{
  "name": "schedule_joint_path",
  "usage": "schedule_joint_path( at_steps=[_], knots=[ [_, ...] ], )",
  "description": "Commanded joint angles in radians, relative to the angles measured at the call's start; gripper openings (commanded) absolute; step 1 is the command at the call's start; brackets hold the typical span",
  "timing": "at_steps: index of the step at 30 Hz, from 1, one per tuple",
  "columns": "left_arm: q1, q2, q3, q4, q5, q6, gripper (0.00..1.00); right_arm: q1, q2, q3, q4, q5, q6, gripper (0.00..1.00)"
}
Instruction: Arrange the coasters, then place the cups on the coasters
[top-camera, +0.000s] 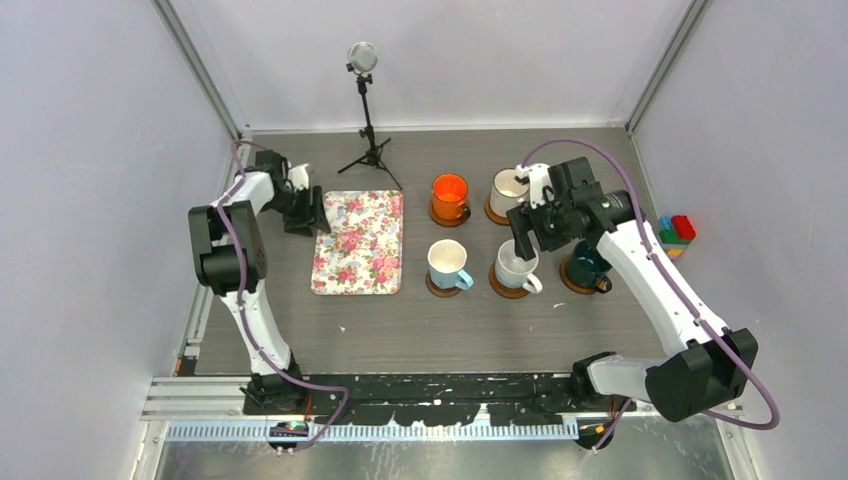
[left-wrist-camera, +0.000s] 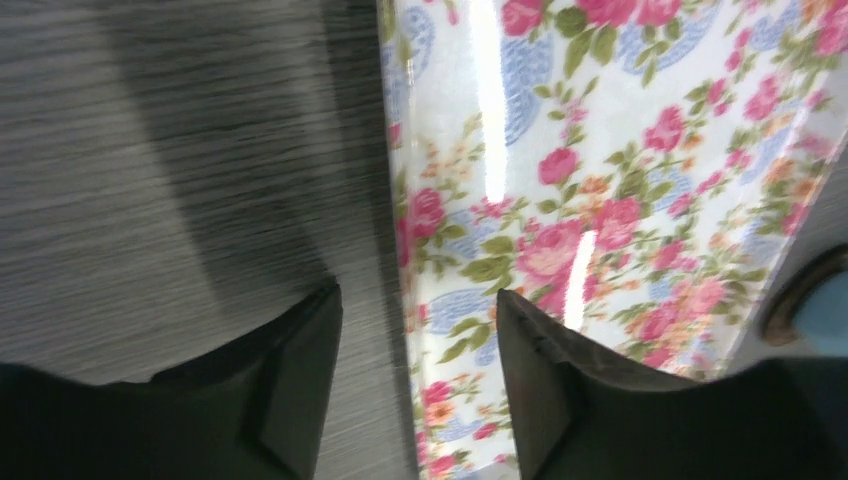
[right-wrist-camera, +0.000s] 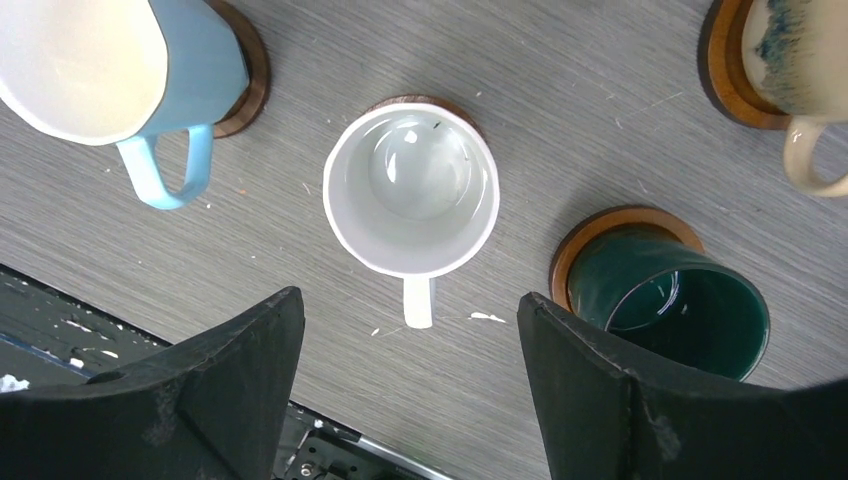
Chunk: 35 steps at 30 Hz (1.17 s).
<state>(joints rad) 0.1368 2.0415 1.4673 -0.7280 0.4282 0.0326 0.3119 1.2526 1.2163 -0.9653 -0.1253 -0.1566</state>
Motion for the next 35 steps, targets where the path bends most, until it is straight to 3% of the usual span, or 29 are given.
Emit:
schedule_joint_path(
  at_steps=[1, 4, 6, 13, 20, 26, 35],
  knots=[
    [0.008, -0.078, 0.009, -0.034, -0.093, 0.02, 0.71, -0.006, -0.009, 0.072, 0.002, -0.009, 0.027, 0.83],
    [0.009, -0.159, 0.041, -0.079, -0.109, 0.041, 0.96, -0.021, -0.013, 0.093, 0.0, -0.018, 0.032, 0.83],
    [0.013, -0.197, 0.077, -0.135, -0.095, 0.085, 0.99, -0.045, -0.022, 0.113, 0.0, -0.037, 0.035, 0.83],
    [0.045, -0.324, 0.19, -0.308, -0.069, 0.24, 1.0, -0.267, -0.033, 0.196, -0.015, -0.173, 0.0, 0.83],
    [0.182, -0.361, 0.338, -0.474, 0.064, 0.349, 1.0, -0.569, -0.014, 0.152, 0.033, -0.29, -0.106, 0.83],
    [0.211, -0.455, 0.156, -0.373, 0.078, 0.29, 1.0, -0.778, 0.127, 0.109, 0.09, -0.481, -0.074, 0.83],
    [0.21, -0.522, 0.016, -0.252, 0.022, 0.202, 1.0, -0.798, 0.182, 0.06, 0.171, -0.477, -0.035, 0.83]
  ],
)
